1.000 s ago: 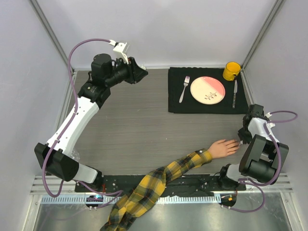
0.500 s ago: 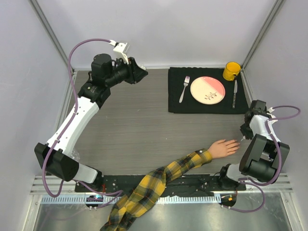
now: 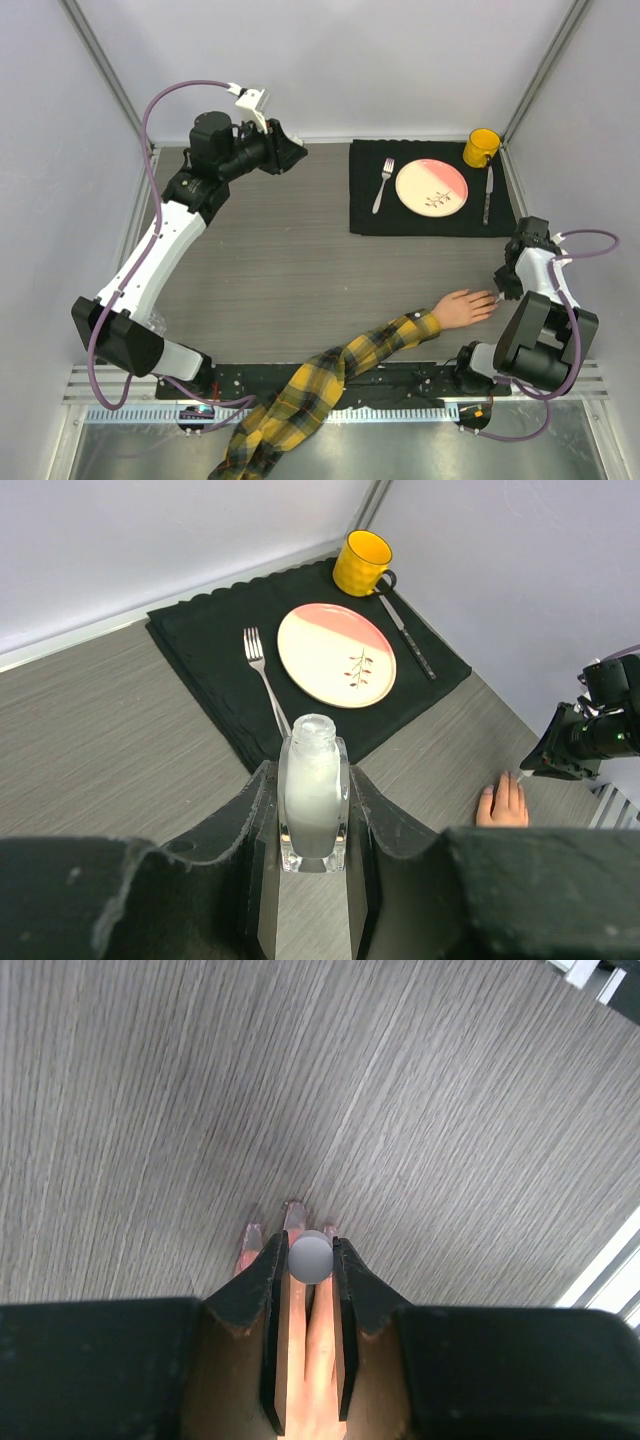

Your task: Paint the nails

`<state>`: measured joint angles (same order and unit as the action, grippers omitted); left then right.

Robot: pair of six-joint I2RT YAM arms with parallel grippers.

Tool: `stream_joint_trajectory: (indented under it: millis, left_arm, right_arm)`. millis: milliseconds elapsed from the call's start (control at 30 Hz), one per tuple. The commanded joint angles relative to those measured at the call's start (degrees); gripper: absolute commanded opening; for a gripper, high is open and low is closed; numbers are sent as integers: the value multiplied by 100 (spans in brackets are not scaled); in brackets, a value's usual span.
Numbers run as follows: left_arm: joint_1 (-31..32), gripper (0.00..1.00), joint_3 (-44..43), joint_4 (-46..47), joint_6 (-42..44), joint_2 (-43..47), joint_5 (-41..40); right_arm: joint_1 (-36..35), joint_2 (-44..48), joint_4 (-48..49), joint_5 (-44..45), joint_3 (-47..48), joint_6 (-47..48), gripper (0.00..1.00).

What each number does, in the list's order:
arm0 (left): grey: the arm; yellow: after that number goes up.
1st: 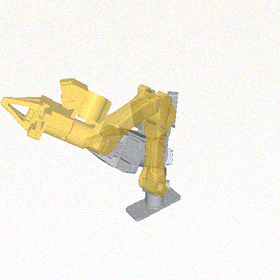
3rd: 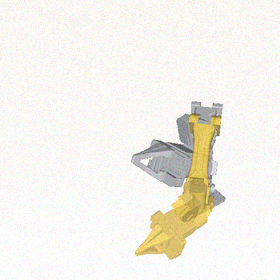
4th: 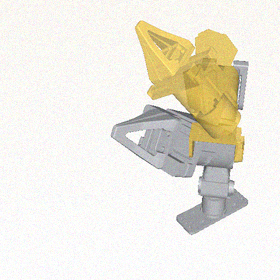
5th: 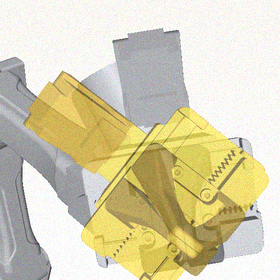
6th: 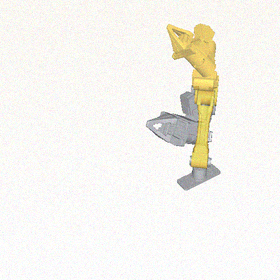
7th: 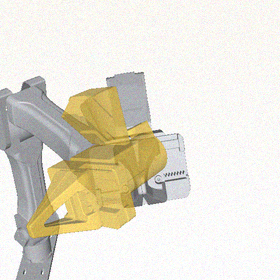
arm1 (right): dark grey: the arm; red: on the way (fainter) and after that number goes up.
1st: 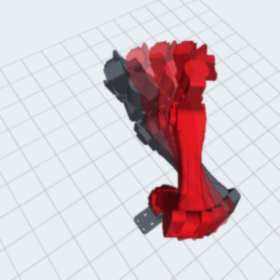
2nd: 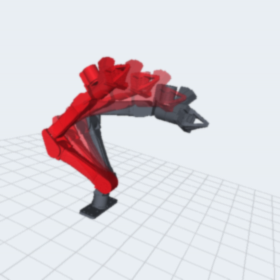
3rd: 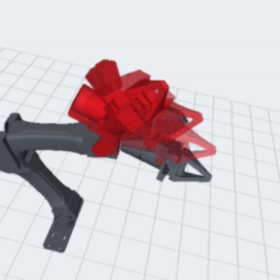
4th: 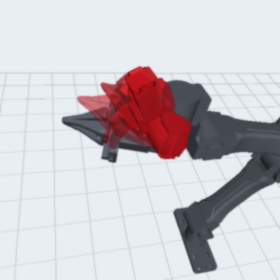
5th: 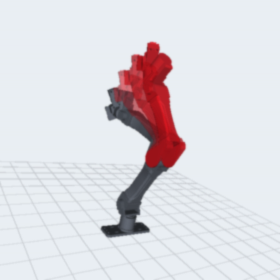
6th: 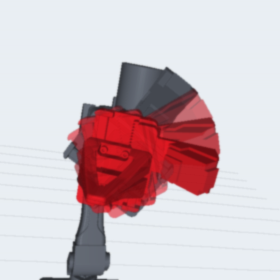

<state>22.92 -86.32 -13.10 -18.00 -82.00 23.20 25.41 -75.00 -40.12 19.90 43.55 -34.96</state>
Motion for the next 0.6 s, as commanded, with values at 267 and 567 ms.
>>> stream_joint_trajectory:
  millis: [267,567]
  left_arm:
    - [46,0,-25,273,-81,237,88]
    - [46,0,-60,238,-46,228,62]
  right_arm:
    - [-71,47,136,119,127,-107,0]
    - [-62,-269,356,286,382,59,0]
